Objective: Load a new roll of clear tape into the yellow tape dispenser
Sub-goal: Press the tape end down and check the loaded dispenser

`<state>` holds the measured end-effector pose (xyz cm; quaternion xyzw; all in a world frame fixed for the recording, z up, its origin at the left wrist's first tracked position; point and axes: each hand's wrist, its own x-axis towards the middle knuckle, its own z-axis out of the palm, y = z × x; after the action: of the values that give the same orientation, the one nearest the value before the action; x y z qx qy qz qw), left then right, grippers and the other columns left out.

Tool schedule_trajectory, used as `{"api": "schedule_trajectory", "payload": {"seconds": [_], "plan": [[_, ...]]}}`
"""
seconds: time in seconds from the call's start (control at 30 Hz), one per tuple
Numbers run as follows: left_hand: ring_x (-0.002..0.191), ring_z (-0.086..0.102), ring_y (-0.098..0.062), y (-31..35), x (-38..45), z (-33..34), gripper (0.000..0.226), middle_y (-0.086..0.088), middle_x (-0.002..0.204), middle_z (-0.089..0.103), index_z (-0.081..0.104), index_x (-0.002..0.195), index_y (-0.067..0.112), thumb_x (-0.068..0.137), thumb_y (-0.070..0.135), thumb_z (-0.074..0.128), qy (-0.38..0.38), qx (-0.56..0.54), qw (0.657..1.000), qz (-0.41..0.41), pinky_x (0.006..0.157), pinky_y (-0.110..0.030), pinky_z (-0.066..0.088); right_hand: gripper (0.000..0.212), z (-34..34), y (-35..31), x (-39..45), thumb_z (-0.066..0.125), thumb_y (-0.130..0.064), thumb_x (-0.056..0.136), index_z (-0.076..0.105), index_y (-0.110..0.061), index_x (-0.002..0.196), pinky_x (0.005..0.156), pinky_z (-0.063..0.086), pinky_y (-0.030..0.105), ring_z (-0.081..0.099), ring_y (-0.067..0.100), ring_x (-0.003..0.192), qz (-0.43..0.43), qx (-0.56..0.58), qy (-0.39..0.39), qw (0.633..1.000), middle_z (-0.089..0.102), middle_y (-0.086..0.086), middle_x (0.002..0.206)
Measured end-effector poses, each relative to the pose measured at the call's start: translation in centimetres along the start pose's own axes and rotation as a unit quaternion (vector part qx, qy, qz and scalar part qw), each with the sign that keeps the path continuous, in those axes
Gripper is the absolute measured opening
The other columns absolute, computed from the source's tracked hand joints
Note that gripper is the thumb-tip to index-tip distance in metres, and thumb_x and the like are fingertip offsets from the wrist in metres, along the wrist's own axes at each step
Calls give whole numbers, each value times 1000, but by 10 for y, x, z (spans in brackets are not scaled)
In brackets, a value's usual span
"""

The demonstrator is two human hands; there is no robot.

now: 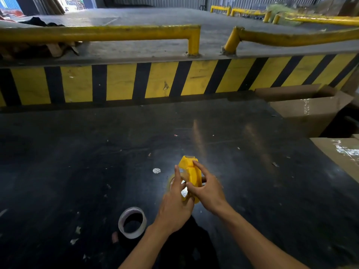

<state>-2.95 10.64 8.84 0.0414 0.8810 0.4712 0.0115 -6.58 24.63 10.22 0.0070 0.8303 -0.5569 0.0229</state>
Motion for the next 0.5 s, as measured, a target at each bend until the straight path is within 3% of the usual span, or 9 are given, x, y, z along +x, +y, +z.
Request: {"api": "schedule_trajectory", "payload": {"seconds": [0.13,0.2,0.27,0.4,0.47,0.5], "plan": [[129,49,-24,-9,1,-11,76,-2,142,54,20,161,30,97,26,61,80,99,991,36,103,-28,42,74,-5,15,6,78,-16,79,49,-45,141,61,56,15,66,16,72,25,56,-12,998,72,10,97],[137,40,-26,-18,3,-15,75,-8,149,45,21,162,22,99,25,61,70,104,992,8,107,-28,36,73,-7,25,9,79,-19,75,52,-52,134,73,64,37,74,33,84,44,98,-24,994,76,18,97],[142,41,-23,-25,5,-16,77,-9,156,39,17,163,23,100,28,61,8,81,997,-13,113,-27,35,69,-8,32,11,78,-14,78,55,-51,131,76,64,46,75,39,92,62,138,-45,987,78,20,99],[141,29,-3,-32,1,-12,99,12,154,24,11,160,32,87,32,79,-121,39,992,-23,110,-15,25,60,-9,48,8,73,-6,88,56,-36,137,61,60,35,74,20,77,117,168,-70,976,78,8,97],[143,31,-7,-42,1,-8,108,12,152,25,9,149,48,77,29,88,-153,70,986,-22,108,-14,25,59,-7,60,8,72,-9,89,55,-36,139,58,57,31,71,17,68,150,167,-90,970,75,10,95],[145,35,-12,-47,1,-5,112,7,156,28,10,151,47,74,28,89,-159,85,983,-29,106,-14,26,58,-6,65,8,71,-10,90,54,-37,139,54,55,28,69,14,61,167,165,-104,966,73,12,91]]}}
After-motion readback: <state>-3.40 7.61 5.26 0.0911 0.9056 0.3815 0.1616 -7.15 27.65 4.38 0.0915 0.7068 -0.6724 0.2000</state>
